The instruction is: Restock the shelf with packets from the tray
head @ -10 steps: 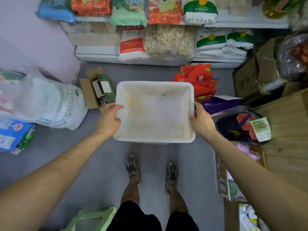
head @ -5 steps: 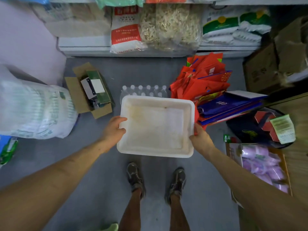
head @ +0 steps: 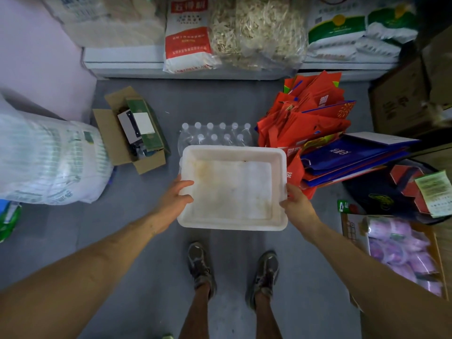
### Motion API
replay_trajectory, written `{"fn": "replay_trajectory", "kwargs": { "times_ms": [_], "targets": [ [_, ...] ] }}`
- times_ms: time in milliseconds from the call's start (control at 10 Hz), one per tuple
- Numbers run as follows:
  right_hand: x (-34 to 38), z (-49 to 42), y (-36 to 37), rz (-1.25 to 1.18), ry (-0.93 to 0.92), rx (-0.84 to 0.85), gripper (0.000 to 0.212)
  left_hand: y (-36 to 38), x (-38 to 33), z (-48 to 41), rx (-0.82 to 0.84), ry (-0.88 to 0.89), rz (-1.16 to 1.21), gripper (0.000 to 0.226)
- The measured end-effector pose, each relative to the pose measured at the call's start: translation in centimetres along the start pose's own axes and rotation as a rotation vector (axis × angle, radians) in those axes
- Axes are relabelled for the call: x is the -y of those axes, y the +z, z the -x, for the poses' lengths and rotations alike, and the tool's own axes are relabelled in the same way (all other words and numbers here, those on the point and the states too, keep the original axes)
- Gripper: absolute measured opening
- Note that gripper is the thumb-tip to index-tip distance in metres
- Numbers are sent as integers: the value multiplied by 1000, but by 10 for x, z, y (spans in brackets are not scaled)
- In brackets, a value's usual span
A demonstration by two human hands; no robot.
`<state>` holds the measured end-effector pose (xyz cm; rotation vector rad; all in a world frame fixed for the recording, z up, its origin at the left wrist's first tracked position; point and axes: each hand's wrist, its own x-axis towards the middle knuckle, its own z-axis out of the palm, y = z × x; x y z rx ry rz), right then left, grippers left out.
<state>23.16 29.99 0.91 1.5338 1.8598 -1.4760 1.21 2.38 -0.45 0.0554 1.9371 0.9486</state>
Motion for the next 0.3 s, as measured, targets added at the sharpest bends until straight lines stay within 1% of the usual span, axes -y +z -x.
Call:
{"fn": "replay_trajectory", "kwargs": {
  "times_ms": [100,200,300],
  "targets": [
    [-8,6,2,-11,5,30,68,3,2,3,-11,26,-19,56],
    [-3,28,-2,-57,-32,-16,62,3,-2,13,-24,49,-25,57],
    [3,74,-8,-101,-97,-77,54,11,7,50,-64,106,-80,53]
  ]
}}
